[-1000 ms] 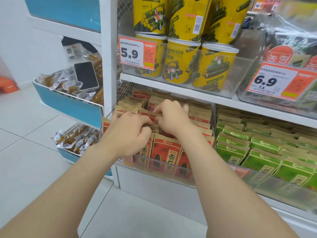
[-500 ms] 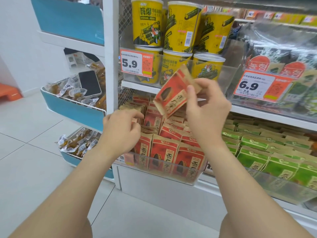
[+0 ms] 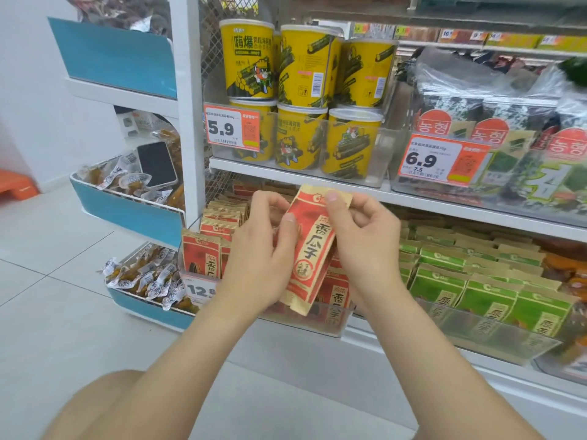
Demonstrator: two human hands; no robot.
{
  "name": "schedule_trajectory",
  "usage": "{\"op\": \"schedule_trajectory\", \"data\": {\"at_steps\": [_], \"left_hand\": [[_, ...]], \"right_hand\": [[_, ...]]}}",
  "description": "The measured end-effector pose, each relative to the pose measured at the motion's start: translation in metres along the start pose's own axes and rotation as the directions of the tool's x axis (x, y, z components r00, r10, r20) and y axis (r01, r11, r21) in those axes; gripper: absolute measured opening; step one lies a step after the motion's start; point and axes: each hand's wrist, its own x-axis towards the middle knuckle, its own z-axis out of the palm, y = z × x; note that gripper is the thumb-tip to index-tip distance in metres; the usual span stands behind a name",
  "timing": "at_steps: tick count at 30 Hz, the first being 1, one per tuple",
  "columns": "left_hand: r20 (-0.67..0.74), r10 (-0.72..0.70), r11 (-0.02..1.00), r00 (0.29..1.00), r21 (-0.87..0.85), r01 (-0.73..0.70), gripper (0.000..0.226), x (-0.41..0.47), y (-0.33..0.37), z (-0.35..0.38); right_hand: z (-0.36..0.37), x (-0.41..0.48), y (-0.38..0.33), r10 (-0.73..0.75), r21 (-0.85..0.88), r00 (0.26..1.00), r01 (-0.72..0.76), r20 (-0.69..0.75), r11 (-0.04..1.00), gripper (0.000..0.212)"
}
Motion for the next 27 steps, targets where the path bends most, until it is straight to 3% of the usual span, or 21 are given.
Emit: {"op": "schedule_trajectory", "data": {"at_steps": [3, 5, 8, 11, 13, 15, 16, 21, 27], "left_hand": [[-0.091, -0.044, 0.998, 0.995, -0.044, 0.04, 0.007, 0.003, 0.001, 0.006], [-0.163, -0.082, 0.996, 0.983, -0.057, 0.074, 0.007, 0.006, 0.002, 0.008], [-0.173, -0.189, 0.978, 0.967, -0.117, 0.171, 0.013, 0.01, 0.003, 0.01], [-0.092, -0.249, 0.952, 0.964, -0.206, 0.226, 0.017, 0.012, 0.008, 0.011], [0.042, -0.245, 0.92, 0.969, -0.304, 0.246, 0.004, 0.012, 0.013, 0.012], [0.153, -0.215, 0.89, 0.965, -0.376, 0.258, 0.027, 0.008, 0.017, 0.015], [0.184, -0.201, 0.877, 0.962, -0.405, 0.261, 0.034, 0.006, 0.017, 0.018], [0.234, -0.186, 0.806, 0.954, -0.519, 0.284, 0.04, 0.006, 0.015, 0.015], [0.334, -0.236, 0.668, 0.913, -0.626, 0.402, 0.038, 0.007, 0.01, 0.005]], "right_hand": [[-0.007, -0.007, -0.006, 0.217, 0.028, 0.962, -0.225, 0.163, 0.974, 0.031], [-0.012, -0.009, -0.007, 0.248, -0.11, 0.923, -0.225, 0.295, 0.968, 0.025], [-0.017, -0.013, -0.006, 0.198, -0.242, 0.899, -0.108, 0.391, 0.964, 0.017], [-0.022, -0.015, -0.001, 0.094, -0.283, 0.914, 0.024, 0.395, 0.959, 0.013], [-0.026, -0.016, 0.004, -0.085, -0.454, 0.917, 0.271, 0.389, 0.849, 0.012], [-0.027, -0.02, 0.007, -0.208, -0.568, 0.889, 0.426, 0.409, 0.704, 0.012], [-0.027, -0.021, 0.007, -0.218, -0.571, 0.876, 0.451, 0.429, 0.686, 0.01], [-0.028, -0.019, 0.003, -0.088, -0.353, 0.862, 0.295, 0.5, 0.888, 0.024], [-0.011, -0.017, 0.012, -0.063, -0.209, 0.949, 0.133, 0.309, 0.969, 0.016]]}}
